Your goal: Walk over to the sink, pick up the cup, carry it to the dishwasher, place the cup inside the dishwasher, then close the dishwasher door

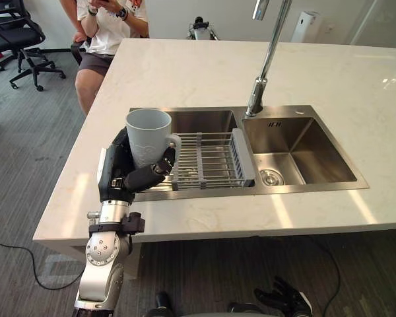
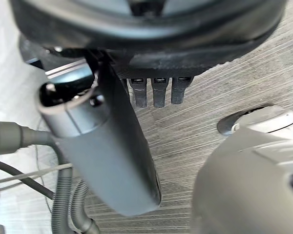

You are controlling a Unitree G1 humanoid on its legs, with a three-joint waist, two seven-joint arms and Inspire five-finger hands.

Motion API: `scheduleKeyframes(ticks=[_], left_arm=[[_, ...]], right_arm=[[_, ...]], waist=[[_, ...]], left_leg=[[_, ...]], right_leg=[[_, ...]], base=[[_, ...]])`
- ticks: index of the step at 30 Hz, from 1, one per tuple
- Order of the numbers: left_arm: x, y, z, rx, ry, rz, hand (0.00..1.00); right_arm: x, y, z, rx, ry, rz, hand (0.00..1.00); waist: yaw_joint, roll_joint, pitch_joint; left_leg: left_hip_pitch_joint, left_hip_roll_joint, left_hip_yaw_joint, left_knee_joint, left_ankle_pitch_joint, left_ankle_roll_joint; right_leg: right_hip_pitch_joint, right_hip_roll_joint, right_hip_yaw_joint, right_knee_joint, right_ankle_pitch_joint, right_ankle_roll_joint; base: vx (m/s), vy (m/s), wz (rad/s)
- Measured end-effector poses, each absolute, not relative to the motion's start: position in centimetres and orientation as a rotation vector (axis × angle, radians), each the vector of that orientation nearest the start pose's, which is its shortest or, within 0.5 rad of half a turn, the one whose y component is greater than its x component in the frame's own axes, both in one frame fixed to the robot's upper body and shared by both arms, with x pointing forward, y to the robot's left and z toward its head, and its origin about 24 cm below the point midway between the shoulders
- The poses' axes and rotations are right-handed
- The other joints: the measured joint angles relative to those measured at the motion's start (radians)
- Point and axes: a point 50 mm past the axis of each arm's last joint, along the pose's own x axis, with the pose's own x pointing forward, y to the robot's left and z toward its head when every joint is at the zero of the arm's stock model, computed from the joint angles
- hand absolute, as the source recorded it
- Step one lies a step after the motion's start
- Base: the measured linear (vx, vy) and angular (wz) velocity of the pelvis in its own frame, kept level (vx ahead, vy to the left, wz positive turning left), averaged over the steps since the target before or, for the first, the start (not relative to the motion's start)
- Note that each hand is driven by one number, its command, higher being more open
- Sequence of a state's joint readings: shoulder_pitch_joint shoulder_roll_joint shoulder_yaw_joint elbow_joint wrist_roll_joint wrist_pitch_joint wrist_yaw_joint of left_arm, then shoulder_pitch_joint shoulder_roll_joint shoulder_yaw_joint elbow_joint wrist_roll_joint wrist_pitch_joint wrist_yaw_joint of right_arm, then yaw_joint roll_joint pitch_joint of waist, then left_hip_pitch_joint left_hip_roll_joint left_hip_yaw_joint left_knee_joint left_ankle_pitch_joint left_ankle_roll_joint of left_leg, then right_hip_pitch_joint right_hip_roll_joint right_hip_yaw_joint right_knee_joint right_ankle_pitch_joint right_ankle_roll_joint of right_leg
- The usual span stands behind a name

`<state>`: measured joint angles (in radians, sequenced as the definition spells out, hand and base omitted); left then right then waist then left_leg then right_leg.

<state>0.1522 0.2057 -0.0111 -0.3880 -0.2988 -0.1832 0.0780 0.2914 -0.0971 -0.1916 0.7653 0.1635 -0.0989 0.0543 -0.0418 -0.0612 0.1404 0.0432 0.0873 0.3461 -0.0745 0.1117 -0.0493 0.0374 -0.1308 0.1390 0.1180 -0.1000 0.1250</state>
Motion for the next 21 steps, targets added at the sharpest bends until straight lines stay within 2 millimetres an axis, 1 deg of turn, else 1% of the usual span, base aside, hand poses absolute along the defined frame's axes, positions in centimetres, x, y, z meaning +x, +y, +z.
scheduleKeyframes(ticks=[1, 2, 3, 4, 5, 6, 7, 8, 10, 11, 12, 13, 14, 15, 16, 17, 18, 19, 20, 21], left_arm=[[21.2, 17.9, 12.3, -0.126, -0.437, 0.019, 0.30], [21.0, 17.5, 12.8, -0.142, -0.465, 0.010, 0.30], [21.0, 17.3, 12.9, -0.151, -0.477, 0.007, 0.30], [21.1, 16.8, 13.2, -0.171, -0.490, -0.009, 0.30], [21.1, 16.4, 13.3, -0.182, -0.495, -0.022, 0.30], [21.1, 16.2, 13.5, -0.196, -0.509, -0.023, 0.30], [21.1, 16.2, 13.6, -0.199, -0.516, -0.022, 0.30], [21.1, 16.2, 13.5, -0.204, -0.514, -0.019, 0.30], [20.9, 16.3, 13.4, -0.206, -0.508, -0.011, 0.30], [20.8, 16.6, 13.3, -0.203, -0.512, 0.007, 0.30], [20.7, 16.8, 13.4, -0.207, -0.519, 0.024, 0.30], [20.7, 16.8, 13.5, -0.213, -0.523, 0.029, 0.30], [20.8, 16.8, 13.5, -0.228, -0.527, 0.039, 0.30], [20.9, 16.4, 13.2, -0.239, -0.505, 0.030, 0.30], [20.8, 16.3, 13.0, -0.239, -0.495, 0.022, 0.30], [20.8, 16.0, 13.0, -0.240, -0.492, 0.009, 0.30], [20.8, 16.0, 13.0, -0.239, -0.493, 0.005, 0.30], [20.9, 15.9, 13.2, -0.235, -0.498, -0.002, 0.30], [20.9, 15.6, 13.2, -0.244, -0.498, -0.014, 0.30], [20.9, 15.4, 13.2, -0.248, -0.497, -0.024, 0.30]], right_arm=[[7.9, -22.5, -13.6, 0.131, 0.874, -0.338, 0.90], [8.5, -22.5, -13.2, 0.129, 0.841, -0.344, 0.90], [8.8, -22.6, -13.1, 0.128, 0.828, -0.345, 0.90], [9.2, -22.6, -12.8, 0.127, 0.808, -0.351, 0.90], [9.3, -22.7, -12.7, 0.128, 0.800, -0.358, 0.90], [9.8, -22.6, -12.6, 0.136, 0.785, -0.363, 0.90], [9.9, -22.4, -12.6, 0.145, 0.783, -0.364, 0.90], [9.5, -22.2, -12.8, 0.164, 0.790, -0.372, 0.90], [9.3, -22.4, -12.8, 0.166, 0.796, -0.379, 0.90], [9.5, -22.5, -12.8, 0.161, 0.791, -0.378, 0.90], [10.3, -22.6, -12.6, 0.150, 0.776, -0.368, 0.90], [10.8, -22.6, -12.4, 0.149, 0.764, -0.363, 0.90], [11.8, -22.7, -12.2, 0.147, 0.742, -0.360, 0.90], [12.0, -22.8, -12.3, 0.144, 0.746, -0.365, 0.90], [11.8, -22.7, -12.5, 0.148, 0.758, -0.371, 0.90], [11.5, -22.7, -12.7, 0.151, 0.773, -0.375, 0.90], [11.6, -22.8, -12.7, 0.149, 0.773, -0.379, 0.90], [11.6, -23.1, -12.6, 0.142, 0.767, -0.396, 0.90], [11.6, -23.4, -12.5, 0.135, 0.760, -0.412, 0.90], [11.4, -23.7, -12.5, 0.130, 0.761, -0.425, 0.90]], waist=[[0.003, -0.002, 0.000], [0.002, -0.002, 0.000], [0.000, -0.001, 0.000], [-0.002, 0.001, 0.002], [0.001, 0.003, 0.002], [0.005, 0.023, 0.003], [0.004, 0.025, 0.006], [0.009, 0.023, 0.006], [0.031, 0.019, 0.003], [0.053, 0.007, -0.009], [0.068, 0.021, -0.016], [0.074, 0.028, -0.019], [0.077, 0.050, -0.005], [0.069, 0.069, 0.014], [0.064, 0.071, 0.016], [0.060, 0.074, 0.017], [0.057, 0.075, 0.018], [0.041, 0.069, 0.020], [0.033, 0.063, 0.026], [0.032, 0.059, 0.029]], left_leg=[[-0.027, 0.010, 0.010, 0.047, -0.021, 0.005], [-0.060, 0.023, 0.017, 0.110, -0.055, 0.008], [-0.077, 0.030, 0.019, 0.141, -0.072, 0.013], [-0.099, 0.041, 0.019, 0.189, -0.099, 0.025], [-0.105, 0.048, 0.019, 0.203, -0.108, 0.034], [-0.117, 0.067, 0.023, 0.198, -0.105, 0.049], [-0.120, 0.071, 0.018, 0.198, -0.099, 0.058], [-0.121, 0.067, 0.013, 0.193, -0.089, 0.072], [-0.128, 0.054, 0.016, 0.192, -0.075, 0.091], [-0.156, 0.039, 0.023, 0.194, -0.062, 0.087], [-0.205, 0.038, 0.023, 0.195, -0.044, 0.078], [-0.230, 0.040, 0.021, 0.194, -0.030, 0.076], [-0.265, 0.050, 0.009, 0.201, 0.001, 0.077], [-0.268, 0.063, -0.013, 0.202, 0.027, 0.066], [-0.268, 0.069, -0.025, 0.203, 0.038, 0.059], [-0.272, 0.080, -0.049, 0.205, 0.055, 0.044], [-0.278, 0.083, -0.066, 0.202, 0.070, 0.027], [-0.288, 0.072, -0.113, 0.179, 0.096, -0.038], [-0.307, 0.077, -0.116, 0.306, 0.008, 0.003], [-0.308, 0.075, -0.114, 0.380, -0.045, 0.034]], right_leg=[[-0.009, 0.000, 0.002, 0.000, 0.017, 0.004], [-0.028, 0.000, -0.028, 0.015, 0.034, 0.005], [-0.043, 0.000, -0.052, 0.037, 0.037, 0.004], [-0.073, 0.001, -0.091, 0.095, 0.038, 0.003], [-0.084, 0.001, -0.113, 0.111, 0.053, -0.004], [-0.093, 0.015, -0.123, 0.159, 0.028, -0.010], [-0.110, 0.025, -0.129, 0.266, -0.017, -0.014], [-0.113, 0.040, -0.145, 0.439, -0.095, 0.008], [-0.078, 0.049, -0.155, 0.501, -0.131, 0.008], [-0.045, 0.047, -0.178, 0.422, -0.153, -0.029], [-0.034, 0.056, -0.182, 0.298, -0.167, -0.047], [-0.028, 0.061, -0.183, 0.235, -0.168, -0.048], [-0.008, 0.080, -0.187, 0.143, -0.151, -0.066], [0.014, 0.101, -0.204, 0.115, -0.128, -0.076], [0.016, 0.110, -0.210, 0.111, -0.124, -0.080], [0.020, 0.126, -0.226, 0.116, -0.119, -0.088], [0.018, 0.130, -0.236, 0.118, -0.116, -0.094], [0.009, 0.119, -0.277, 0.113, -0.105, -0.114], [0.004, 0.108, -0.301, 0.113, -0.095, -0.127], [0.003, 0.099, -0.309, 0.114, -0.090, -0.131]], base=[[-0.06, -0.009, -0.32], [-0.08, -0.017, -0.30], [-0.11, -0.023, -0.19], [-0.13, -0.002, -0.11], [-0.15, 0.017, -0.08], [-0.13, 0.026, 0.02], [-0.12, 0.006, 0.23], [-0.09, -0.014, 0.30], [-0.11, -0.041, 0.13], [-0.17, -0.060, -0.12], [-0.14, -0.046, -0.16], [-0.15, -0.024, -0.12], [-0.15, -0.021, 0.13], [-0.17, -0.024, 0.22], [-0.19, -0.050, 0.39], [-0.16, -0.047, 0.30], [-0.22, -0.057, 0.55], [-0.26, -0.048, 0.62], [-0.22, -0.035, 0.65], [-0.22, 0.016, 0.48]])
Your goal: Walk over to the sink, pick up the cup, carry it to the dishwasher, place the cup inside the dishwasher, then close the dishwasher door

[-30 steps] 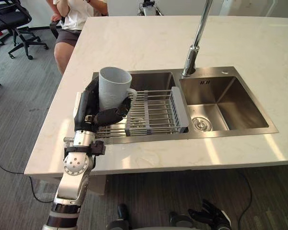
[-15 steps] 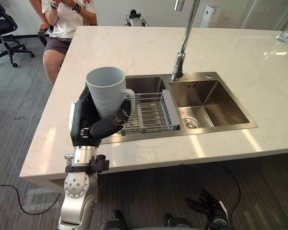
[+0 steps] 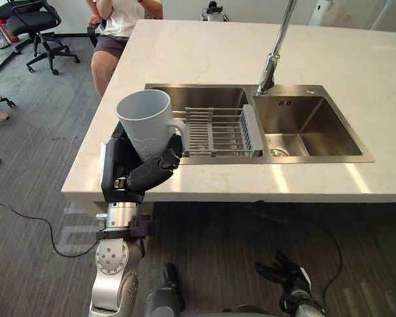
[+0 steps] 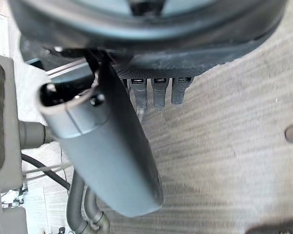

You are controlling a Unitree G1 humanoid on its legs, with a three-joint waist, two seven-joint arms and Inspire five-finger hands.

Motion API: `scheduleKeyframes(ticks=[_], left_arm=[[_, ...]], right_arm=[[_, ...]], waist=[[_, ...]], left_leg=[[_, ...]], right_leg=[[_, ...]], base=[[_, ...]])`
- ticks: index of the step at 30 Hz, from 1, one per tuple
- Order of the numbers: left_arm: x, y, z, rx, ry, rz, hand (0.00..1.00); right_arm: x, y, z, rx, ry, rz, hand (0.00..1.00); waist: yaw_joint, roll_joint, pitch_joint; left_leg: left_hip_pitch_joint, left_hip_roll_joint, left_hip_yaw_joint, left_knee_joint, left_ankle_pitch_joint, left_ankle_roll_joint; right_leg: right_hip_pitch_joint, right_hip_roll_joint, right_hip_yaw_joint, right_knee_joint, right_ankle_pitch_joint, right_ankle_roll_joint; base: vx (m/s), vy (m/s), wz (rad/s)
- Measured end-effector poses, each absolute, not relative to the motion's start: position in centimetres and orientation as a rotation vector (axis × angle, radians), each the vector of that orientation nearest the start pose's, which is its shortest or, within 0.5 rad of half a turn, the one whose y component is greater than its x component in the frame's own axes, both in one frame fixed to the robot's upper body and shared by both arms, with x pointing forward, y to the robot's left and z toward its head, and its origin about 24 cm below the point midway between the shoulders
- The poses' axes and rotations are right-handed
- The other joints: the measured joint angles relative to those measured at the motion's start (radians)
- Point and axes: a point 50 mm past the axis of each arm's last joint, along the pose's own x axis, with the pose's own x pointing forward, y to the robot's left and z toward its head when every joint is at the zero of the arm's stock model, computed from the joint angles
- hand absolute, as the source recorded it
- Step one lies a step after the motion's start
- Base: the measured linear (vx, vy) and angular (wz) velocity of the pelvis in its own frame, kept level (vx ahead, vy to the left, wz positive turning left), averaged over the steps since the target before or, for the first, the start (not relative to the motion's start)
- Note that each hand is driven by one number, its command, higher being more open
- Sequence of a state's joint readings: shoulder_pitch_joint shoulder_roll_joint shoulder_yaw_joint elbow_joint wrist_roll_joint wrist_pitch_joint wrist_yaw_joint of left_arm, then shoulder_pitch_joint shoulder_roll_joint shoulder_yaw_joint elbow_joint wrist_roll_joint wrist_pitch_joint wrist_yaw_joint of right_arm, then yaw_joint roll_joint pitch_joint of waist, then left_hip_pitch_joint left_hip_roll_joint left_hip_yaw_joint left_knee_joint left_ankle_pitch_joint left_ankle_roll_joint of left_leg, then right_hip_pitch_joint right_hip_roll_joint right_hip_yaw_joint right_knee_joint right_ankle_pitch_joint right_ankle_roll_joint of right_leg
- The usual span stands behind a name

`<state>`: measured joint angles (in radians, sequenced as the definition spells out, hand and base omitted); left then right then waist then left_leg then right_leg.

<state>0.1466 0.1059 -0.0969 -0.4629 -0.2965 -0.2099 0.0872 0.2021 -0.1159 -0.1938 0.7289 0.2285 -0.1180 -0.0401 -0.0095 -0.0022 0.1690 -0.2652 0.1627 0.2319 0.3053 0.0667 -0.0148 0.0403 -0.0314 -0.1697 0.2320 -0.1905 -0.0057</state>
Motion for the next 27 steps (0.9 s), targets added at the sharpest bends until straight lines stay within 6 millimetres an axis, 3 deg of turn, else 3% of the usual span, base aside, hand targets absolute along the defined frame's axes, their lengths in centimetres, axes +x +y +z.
scheduleKeyframes(ticks=[1, 2, 4, 5, 8, 14, 16, 18, 21, 23, 27], left_arm=[[20.9, 14.9, 13.2, -0.257, -0.498, -0.044, 0.30], [20.9, 14.5, 13.3, -0.265, -0.501, -0.064, 0.30], [21.2, 13.6, 13.3, -0.276, -0.503, -0.104, 0.30], [21.5, 13.2, 13.2, -0.282, -0.499, -0.124, 0.30], [22.2, 13.5, 11.9, -0.251, -0.442, -0.110, 0.30], [22.3, 13.8, 11.4, -0.229, -0.413, -0.104, 0.30], [22.3, 13.6, 11.4, -0.230, -0.410, -0.116, 0.30], [22.2, 13.2, 11.4, -0.229, -0.407, -0.136, 0.30], [22.2, 13.7, 11.4, -0.223, -0.411, -0.117, 0.30], [22.0, 14.2, 11.3, -0.220, -0.410, -0.092, 0.30], [20.6, 14.7, 11.4, -0.246, -0.413, -0.054, 0.30]], right_arm=[[11.2, -24.1, -12.4, 0.120, 0.763, -0.438, 0.90], [11.2, -24.4, -12.3, 0.112, 0.761, -0.439, 0.90], [11.0, -24.6, -12.3, 0.105, 0.761, -0.444, 0.90], [10.8, -24.9, -12.3, 0.101, 0.763, -0.452, 0.90], [10.6, -23.3, -12.9, 0.151, 0.784, -0.437, 0.90], [10.4, -23.0, -13.2, 0.157, 0.800, -0.438, 0.90], [10.4, -23.0, -13.1, 0.156, 0.798, -0.438, 0.90], [10.0, -23.0, -13.3, 0.155, 0.810, -0.439, 0.90], [9.3, -22.7, -13.5, 0.153, 0.832, -0.431, 0.90], [9.7, -22.5, -13.4, 0.147, 0.826, -0.413, 0.90], [11.0, -21.9, -12.7, 0.120, 0.773, -0.358, 0.90]], waist=[[-0.002, 0.001, -0.001], [-0.010, 0.003, -0.003], [-0.017, 0.012, -0.015], [-0.021, 0.037, -0.031], [-0.021, 0.005, -0.043], [-0.013, -0.005, -0.042], [-0.018, -0.006, -0.041], [-0.033, -0.014, -0.042], [-0.016, -0.041, -0.051], [-0.008, -0.038, -0.051], [-0.003, -0.034, -0.051]], left_leg=[[0.018, -0.001, 0.000, 0.101, -0.100, 0.005], [0.051, 0.000, -0.003, 0.148, -0.163, -0.002], [0.114, -0.005, -0.012, 0.114, -0.214, -0.020], [0.176, -0.015, -0.036, -0.018, -0.229, -0.043], [0.214, -0.094, -0.036, -0.156, -0.147, -0.004], [0.215, -0.141, -0.047, -0.143, -0.154, 0.016], [0.214, -0.148, -0.070, -0.140, -0.152, 0.019], [0.213, -0.165, -0.131, -0.146, -0.142, 0.036], [0.181, -0.189, -0.173, -0.132, -0.137, 0.025], [0.160, -0.187, -0.203, -0.121, -0.126, 0.014], [0.115, -0.172, -0.278, -0.096, -0.109, -0.013]], right_leg=[[-0.005, -0.016, -0.009, 0.006, 0.007, -0.006], [-0.018, -0.034, -0.026, 0.011, 0.013, -0.006], [-0.039, -0.056, -0.045, 0.006, 0.026, 0.014], [-0.050, -0.058, -0.057, -0.005, 0.037, 0.033], [-0.055, -0.108, -0.057, -0.031, 0.072, 0.058], [-0.041, -0.152, -0.058, -0.025, 0.084, 0.068], [-0.043, -0.150, 0.003, -0.001, 0.080, 0.063], [-0.046, -0.136, 0.154, 0.046, 0.042, 0.034], [-0.040, -0.143, 0.209, 0.044, -0.019, 0.056], [-0.040, -0.137, 0.191, 0.036, -0.028, 0.083], [-0.017, -0.110, 0.104, 0.023, -0.025, 0.086]], base=[[-0.17, 0.077, 0.42], [-0.21, 0.105, 0.40], [-0.14, 0.144, 0.46], [-0.09, 0.179, 0.38], [-0.05, 0.192, 0.19], [-0.01, 0.134, 0.12], [-0.04, 0.059, 0.37], [-0.04, 0.009, 0.75], [-0.04, -0.101, 0.58], [-0.04, -0.137, 0.38], [-0.03, -0.140, 0.65]])
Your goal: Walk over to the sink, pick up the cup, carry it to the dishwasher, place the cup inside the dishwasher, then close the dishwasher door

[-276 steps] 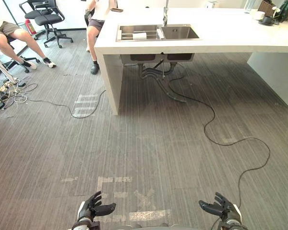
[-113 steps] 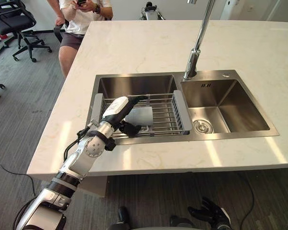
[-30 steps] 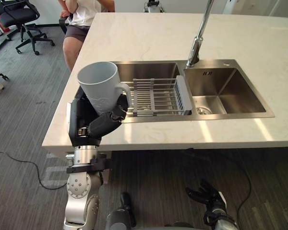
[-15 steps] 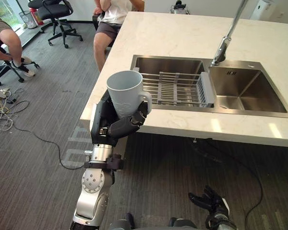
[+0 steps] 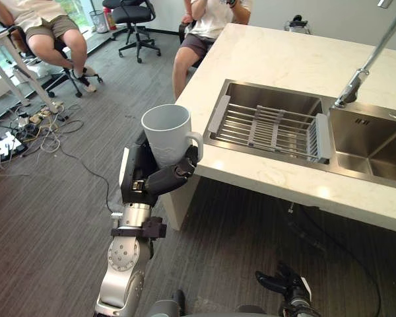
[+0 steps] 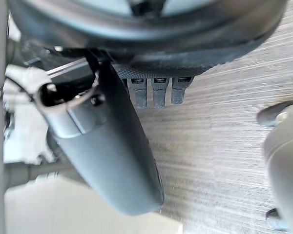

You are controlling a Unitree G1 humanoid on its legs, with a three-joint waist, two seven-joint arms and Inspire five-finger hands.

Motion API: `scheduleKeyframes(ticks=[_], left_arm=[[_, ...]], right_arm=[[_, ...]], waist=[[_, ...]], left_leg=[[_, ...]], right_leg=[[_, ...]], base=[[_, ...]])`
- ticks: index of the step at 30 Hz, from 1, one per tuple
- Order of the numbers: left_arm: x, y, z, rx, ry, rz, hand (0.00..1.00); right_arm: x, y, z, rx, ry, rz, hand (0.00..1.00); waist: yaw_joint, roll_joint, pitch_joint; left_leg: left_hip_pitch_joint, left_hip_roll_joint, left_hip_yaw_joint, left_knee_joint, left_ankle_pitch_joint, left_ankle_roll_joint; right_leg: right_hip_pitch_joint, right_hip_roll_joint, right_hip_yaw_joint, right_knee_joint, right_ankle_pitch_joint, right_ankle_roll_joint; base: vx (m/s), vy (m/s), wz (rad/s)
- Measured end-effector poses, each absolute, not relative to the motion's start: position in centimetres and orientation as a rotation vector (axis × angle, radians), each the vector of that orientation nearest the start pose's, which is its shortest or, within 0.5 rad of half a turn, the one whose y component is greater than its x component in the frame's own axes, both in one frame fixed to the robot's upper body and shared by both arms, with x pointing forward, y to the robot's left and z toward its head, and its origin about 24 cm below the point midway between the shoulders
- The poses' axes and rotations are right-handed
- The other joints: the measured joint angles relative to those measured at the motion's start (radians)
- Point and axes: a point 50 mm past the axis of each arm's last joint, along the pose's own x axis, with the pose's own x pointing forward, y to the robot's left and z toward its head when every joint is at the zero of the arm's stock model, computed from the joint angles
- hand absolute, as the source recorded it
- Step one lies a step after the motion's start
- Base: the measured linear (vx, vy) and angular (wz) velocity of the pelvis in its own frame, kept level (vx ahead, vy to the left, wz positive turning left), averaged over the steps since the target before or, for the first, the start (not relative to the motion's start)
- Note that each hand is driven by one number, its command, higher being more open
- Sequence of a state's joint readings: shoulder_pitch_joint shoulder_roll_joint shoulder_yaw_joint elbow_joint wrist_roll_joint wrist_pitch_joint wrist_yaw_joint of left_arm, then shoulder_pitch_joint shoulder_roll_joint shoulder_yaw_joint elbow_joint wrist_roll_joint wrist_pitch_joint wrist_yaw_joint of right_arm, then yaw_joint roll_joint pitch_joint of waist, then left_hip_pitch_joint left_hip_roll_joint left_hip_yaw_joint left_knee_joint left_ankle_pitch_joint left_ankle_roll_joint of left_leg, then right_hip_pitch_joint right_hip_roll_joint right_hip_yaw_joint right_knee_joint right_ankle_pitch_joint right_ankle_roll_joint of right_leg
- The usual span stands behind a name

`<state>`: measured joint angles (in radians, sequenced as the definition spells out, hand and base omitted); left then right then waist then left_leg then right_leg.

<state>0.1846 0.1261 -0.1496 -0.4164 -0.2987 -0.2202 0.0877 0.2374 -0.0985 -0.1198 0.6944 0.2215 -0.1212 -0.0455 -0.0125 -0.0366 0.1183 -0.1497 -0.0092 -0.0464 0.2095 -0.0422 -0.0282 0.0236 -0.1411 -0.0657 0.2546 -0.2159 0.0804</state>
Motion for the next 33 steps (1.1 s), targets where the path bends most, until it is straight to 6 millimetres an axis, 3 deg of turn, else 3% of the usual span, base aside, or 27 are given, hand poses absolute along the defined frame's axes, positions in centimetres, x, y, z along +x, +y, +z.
scheduleKeyframes(ticks=[1, 2, 3, 5, 6, 7, 10, 11, 13, 14, 15, 17, 19, 21, 22, 23, 24, 25, 27, 29, 33], left_arm=[[20.4, 14.7, 11.5, -0.258, -0.422, -0.044, 0.30], [20.4, 14.9, 11.6, -0.266, -0.427, -0.031, 0.30], [20.4, 15.0, 11.6, -0.270, -0.428, -0.024, 0.30], [20.4, 15.3, 11.6, -0.286, -0.427, -0.008, 0.30], [20.4, 15.4, 11.5, -0.285, -0.426, -0.004, 0.30], [20.2, 15.9, 11.4, -0.278, -0.425, 0.016, 0.30], [19.8, 17.3, 10.9, -0.259, -0.411, 0.079, 0.30], [19.6, 17.4, 10.7, -0.261, -0.398, 0.082, 0.30], [19.6, 17.4, 10.7, -0.254, -0.397, 0.073, 0.30], [19.6, 17.4, 10.7, -0.252, -0.396, 0.072, 0.30], [19.6, 17.4, 10.6, -0.253, -0.394, 0.072, 0.30], [19.6, 17.3, 10.6, -0.250, -0.393, 0.069, 0.30], [19.8, 16.7, 10.5, -0.253, -0.384, 0.034, 0.30], [19.9, 16.1, 10.6, -0.263, -0.384, 0.007, 0.30], [19.8, 16.0, 10.5, -0.268, -0.380, 0.003, 0.30], [19.8, 16.0, 10.7, -0.267, -0.389, 0.003, 0.30], [19.8, 16.0, 10.8, -0.271, -0.395, 0.007, 0.30], [19.6, 15.9, 10.7, -0.292, -0.391, 0.019, 0.30], [19.6, 15.4, 10.7, -0.318, -0.394, 0.010, 0.30], [19.5, 15.3, 10.6, -0.331, -0.393, 0.012, 0.30], [19.3, 15.7, 10.4, -0.322, -0.381, 0.031, 0.30]], right_arm=[[11.8, -22.2, -12.2, 0.096, 0.745, -0.345, 0.90], [12.3, -22.5, -12.0, 0.079, 0.729, -0.344, 0.90], [12.6, -22.6, -11.8, 0.070, 0.720, -0.342, 0.90], [12.8, -23.9, -11.4, 0.007, 0.707, -0.356, 0.90], [12.8, -24.3, -11.3, -0.015, 0.707, -0.357, 0.90], [13.1, -24.8, -11.0, -0.044, 0.702, -0.358, 0.90], [14.3, -24.7, -10.7, -0.080, 0.683, -0.337, 0.90], [14.1, -24.7, -10.8, -0.087, 0.693, -0.333, 0.90], [13.9, -24.5, -11.0, -0.098, 0.711, -0.319, 0.90], [13.8, -24.4, -11.2, -0.097, 0.728, -0.310, 0.90], [13.6, -24.0, -11.4, -0.086, 0.736, -0.301, 0.90], [13.6, -23.3, -11.6, -0.071, 0.741, -0.288, 0.90], [12.8, -22.8, -11.9, -0.063, 0.753, -0.276, 0.90], [12.4, -22.9, -11.9, -0.062, 0.758, -0.274, 0.90], [11.9, -22.9, -12.0, -0.062, 0.768, -0.276, 0.90], [11.7, -22.6, -11.8, -0.055, 0.760, -0.274, 0.90], [11.6, -22.5, -11.7, -0.054, 0.753, -0.274, 0.90], [11.6, -22.6, -11.6, -0.055, 0.748, -0.277, 0.90], [11.8, -22.7, -11.2, -0.055, 0.727, -0.278, 0.90], [12.1, -22.7, -10.9, -0.052, 0.708, -0.280, 0.90], [10.3, -22.7, -11.4, -0.040, 0.750, -0.297, 0.90]], waist=[[0.003, 0.002, 0.002], [0.002, 0.004, 0.003], [-0.002, 0.005, 0.004], [-0.005, 0.029, 0.010], [-0.005, 0.041, 0.007], [0.002, 0.048, 0.007], [-0.007, 0.034, 0.016], [-0.011, 0.030, 0.020], [-0.011, 0.025, 0.023], [-0.015, 0.023, 0.027], [-0.025, 0.027, 0.029], [-0.028, 0.027, 0.032], [-0.036, 0.027, 0.030], [-0.031, 0.013, 0.024], [-0.027, 0.006, 0.020], [-0.015, -0.011, 0.010], [-0.013, -0.014, 0.006], [-0.007, 0.008, -0.008], [-0.002, 0.031, -0.022], [0.010, 0.033, -0.024], [0.024, 0.019, -0.030]], left_leg=[[-0.021, 0.006, 0.005, 0.000, 0.001, -0.008], [-0.037, 0.045, 0.098, 0.009, -0.017, 0.019], [-0.042, 0.079, 0.173, 0.023, -0.026, 0.019], [-0.050, 0.217, 0.464, 0.119, -0.048, 0.034], [-0.049, 0.233, 0.500, 0.132, -0.040, 0.034], [-0.052, 0.215, 0.508, 0.131, -0.039, 0.034], [-0.052, 0.142, 0.491, 0.126, -0.074, 0.058], [-0.046, 0.112, 0.463, 0.129, -0.089, 0.073], [-0.034, 0.082, 0.420, 0.146, -0.105, 0.083], [-0.020, 0.066, 0.383, 0.143, -0.108, 0.102], [-0.008, 0.060, 0.336, 0.140, -0.120, 0.118], [0.021, 0.049, 0.273, 0.117, -0.121, 0.120], [0.049, 0.022, 0.198, 0.098, -0.115, 0.105], [0.053, -0.004, 0.149, 0.110, -0.121, 0.095], [0.064, -0.020, 0.117, 0.123, -0.136, 0.082], [0.059, -0.037, 0.102, 0.157, -0.162, 0.066], [0.051, -0.039, 0.091, 0.181, -0.181, 0.060], [0.031, -0.005, 0.086, 0.217, -0.210, 0.033], [0.020, 0.050, 0.122, 0.235, -0.220, 0.027], [0.046, 0.069, 0.135, 0.209, -0.220, 0.022], [0.055, 0.063, 0.119, 0.192, -0.219, 0.022]], right_leg=[[0.005, -0.003, -0.037, -0.006, 0.000, 0.000], [0.023, -0.001, -0.082, -0.018, 0.001, 0.000], [0.035, -0.003, -0.106, -0.027, 0.001, 0.000], [0.078, -0.006, -0.192, -0.046, 0.001, 0.000], [0.081, -0.009, -0.207, -0.045, 0.000, 0.000], [0.080, -0.024, -0.217, -0.039, -0.001, -0.001], [0.076, -0.097, -0.246, 0.030, -0.026, 0.000], [0.038, -0.141, -0.247, 0.166, -0.023, -0.001], [-0.008, -0.176, -0.211, 0.327, 0.008, 0.002], [-0.059, -0.179, -0.141, 0.449, 0.059, 0.001], [-0.089, -0.136, -0.062, 0.509, 0.005, 0.007], [-0.137, -0.051, 0.049, 0.511, -0.066, -0.009], [-0.177, 0.027, 0.177, 0.406, -0.092, -0.011], [-0.198, 0.051, 0.246, 0.318, -0.089, -0.006], [-0.201, 0.051, 0.249, 0.248, -0.059, -0.001], [-0.200, 0.034, 0.222, 0.190, 0.034, -0.010], [-0.195, 0.027, 0.208, 0.185, 0.012, 0.032], [-0.180, 0.047, 0.175, 0.167, 0.010, 0.020], [-0.157, 0.071, 0.133, 0.138, 0.017, 0.004], [-0.123, 0.084, 0.114, 0.112, 0.020, -0.001], [-0.088, 0.079, 0.098, 0.070, 0.023, -0.004]], base=[[-0.09, -0.085, 0.91], [-0.08, -0.077, 0.97], [-0.04, -0.081, 1.09], [0.01, -0.014, 1.07], [0.05, 0.134, 0.76], [0.06, 0.193, 0.47], [0.06, 0.172, 0.46], [0.11, 0.236, 0.81], [0.14, 0.173, 0.79], [0.23, 0.171, 0.98], [0.23, 0.147, 1.05], [0.18, 0.078, 0.99], [0.15, 0.011, 1.17], [0.18, -0.072, 1.10], [0.24, -0.151, 1.06], [0.20, -0.163, 0.83], [0.22, -0.214, 0.64], [0.21, -0.210, 0.58], [0.20, -0.182, 0.46], [0.13, -0.119, 0.15], [0.05, -0.005, 0.12]])
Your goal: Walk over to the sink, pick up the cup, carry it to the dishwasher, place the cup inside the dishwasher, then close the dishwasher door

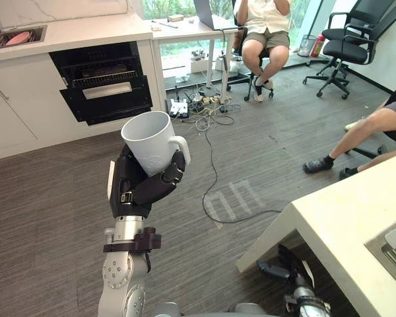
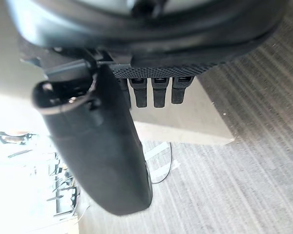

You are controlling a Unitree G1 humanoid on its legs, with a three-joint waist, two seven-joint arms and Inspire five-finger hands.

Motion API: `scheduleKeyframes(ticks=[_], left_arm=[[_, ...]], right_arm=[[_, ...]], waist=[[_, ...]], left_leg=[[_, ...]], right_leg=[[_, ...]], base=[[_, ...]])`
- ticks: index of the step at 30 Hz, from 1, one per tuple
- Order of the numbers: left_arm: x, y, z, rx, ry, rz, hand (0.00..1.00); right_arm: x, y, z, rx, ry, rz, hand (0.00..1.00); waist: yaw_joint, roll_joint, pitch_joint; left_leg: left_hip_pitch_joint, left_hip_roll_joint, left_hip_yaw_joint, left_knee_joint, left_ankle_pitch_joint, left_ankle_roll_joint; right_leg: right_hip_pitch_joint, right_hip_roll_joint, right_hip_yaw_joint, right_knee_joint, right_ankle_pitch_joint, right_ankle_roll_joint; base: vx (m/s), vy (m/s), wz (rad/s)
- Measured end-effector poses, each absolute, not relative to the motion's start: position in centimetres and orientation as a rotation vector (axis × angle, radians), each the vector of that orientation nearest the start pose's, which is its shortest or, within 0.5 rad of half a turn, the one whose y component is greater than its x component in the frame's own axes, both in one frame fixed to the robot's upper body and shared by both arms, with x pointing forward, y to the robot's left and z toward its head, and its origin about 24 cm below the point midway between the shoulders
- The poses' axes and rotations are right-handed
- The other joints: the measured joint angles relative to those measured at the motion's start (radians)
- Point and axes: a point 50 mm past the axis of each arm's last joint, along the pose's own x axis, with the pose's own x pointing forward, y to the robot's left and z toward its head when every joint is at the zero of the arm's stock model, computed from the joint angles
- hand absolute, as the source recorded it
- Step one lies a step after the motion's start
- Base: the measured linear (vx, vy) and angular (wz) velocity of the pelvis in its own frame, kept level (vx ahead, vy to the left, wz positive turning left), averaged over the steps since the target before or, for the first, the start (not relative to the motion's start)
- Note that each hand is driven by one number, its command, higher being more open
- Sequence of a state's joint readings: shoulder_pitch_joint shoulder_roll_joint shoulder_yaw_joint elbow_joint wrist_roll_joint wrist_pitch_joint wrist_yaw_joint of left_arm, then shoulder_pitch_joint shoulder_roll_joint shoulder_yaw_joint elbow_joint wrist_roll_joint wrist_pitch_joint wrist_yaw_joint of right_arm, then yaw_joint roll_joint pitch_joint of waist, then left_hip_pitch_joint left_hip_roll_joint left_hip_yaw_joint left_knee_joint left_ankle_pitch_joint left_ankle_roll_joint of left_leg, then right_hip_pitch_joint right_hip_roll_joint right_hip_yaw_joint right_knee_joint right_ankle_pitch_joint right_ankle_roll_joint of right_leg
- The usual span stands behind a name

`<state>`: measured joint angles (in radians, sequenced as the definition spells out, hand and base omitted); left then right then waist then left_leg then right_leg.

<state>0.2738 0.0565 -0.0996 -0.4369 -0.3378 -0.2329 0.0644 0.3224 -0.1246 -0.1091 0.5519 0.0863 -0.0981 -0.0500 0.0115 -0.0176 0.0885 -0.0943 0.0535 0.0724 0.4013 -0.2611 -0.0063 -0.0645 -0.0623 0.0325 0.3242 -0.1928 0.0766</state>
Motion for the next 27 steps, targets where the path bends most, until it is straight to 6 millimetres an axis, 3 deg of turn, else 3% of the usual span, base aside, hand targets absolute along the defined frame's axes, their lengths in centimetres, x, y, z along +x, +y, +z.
scheduleKeyframes(ticks=[7, 8, 9, 14, 22, 25, 27], left_arm=[[18.5, 16.7, 9.5, -0.308, -0.340, 0.081, 0.30], [18.5, 16.7, 9.4, -0.307, -0.338, 0.083, 0.30], [18.4, 16.9, 9.3, -0.324, -0.330, 0.089, 0.30], [18.4, 16.8, 9.2, -0.330, -0.325, 0.094, 0.30], [19.4, 13.8, 7.3, -0.374, -0.217, -0.016, 0.30], [19.7, 13.1, 5.5, -0.351, -0.119, -0.054, 0.30], [19.6, 13.1, 4.9, -0.336, -0.084, -0.058, 0.30]], right_arm=[[9.0, -21.2, -12.1, 0.005, 0.792, -0.284, 0.90], [9.1, -21.1, -12.1, 0.005, 0.790, -0.281, 0.90], [10.8, -20.0, -12.1, 0.005, 0.769, -0.226, 0.90], [10.5, -19.9, -12.3, 0.007, 0.786, -0.226, 0.90], [8.4, -20.5, -12.6, 0.024, 0.826, -0.305, 0.90], [8.4, -20.8, -12.6, 0.027, 0.824, -0.330, 0.90], [8.0, -21.5, -12.8, 0.023, 0.844, -0.380, 0.90]], waist=[[0.017, -0.034, -0.024], [0.024, -0.035, -0.025], [0.047, -0.055, -0.035], [0.043, -0.056, -0.037], [-0.030, -0.064, -0.074], [-0.030, -0.065, -0.088], [-0.029, -0.066, -0.085]], left_leg=[[0.021, -0.039, -0.039, -0.052, 0.035, 0.010], [0.023, -0.043, -0.043, -0.062, 0.043, 0.011], [0.028, -0.050, -0.072, -0.120, 0.093, 0.008], [0.049, -0.037, -0.042, -0.128, 0.093, 0.008], [0.090, 0.006, 0.041, -0.168, 0.105, -0.025], [0.124, 0.025, 0.101, -0.237, 0.128, -0.047], [0.106, 0.013, 0.072, -0.247, 0.168, -0.031]], right_leg=[[0.032, -0.033, -0.036, -0.029, 0.002, 0.003], [0.032, -0.035, -0.039, -0.029, 0.004, 0.002], [0.031, -0.037, -0.064, -0.044, 0.025, -0.012], [0.034, -0.028, -0.054, -0.069, 0.034, -0.012], [0.097, -0.034, -0.150, -0.119, 0.043, -0.019], [0.145, -0.039, -0.188, -0.171, 0.062, -0.018], [0.146, -0.048, -0.226, -0.173, 0.062, -0.018]], base=[[-0.01, 0.014, 0.19], [-0.03, -0.008, 0.14], [-0.02, -0.003, 0.06], [0.00, 0.000, -0.14], [0.03, -0.033, 0.02], [0.02, -0.054, 0.27], [0.02, -0.025, 0.79]])
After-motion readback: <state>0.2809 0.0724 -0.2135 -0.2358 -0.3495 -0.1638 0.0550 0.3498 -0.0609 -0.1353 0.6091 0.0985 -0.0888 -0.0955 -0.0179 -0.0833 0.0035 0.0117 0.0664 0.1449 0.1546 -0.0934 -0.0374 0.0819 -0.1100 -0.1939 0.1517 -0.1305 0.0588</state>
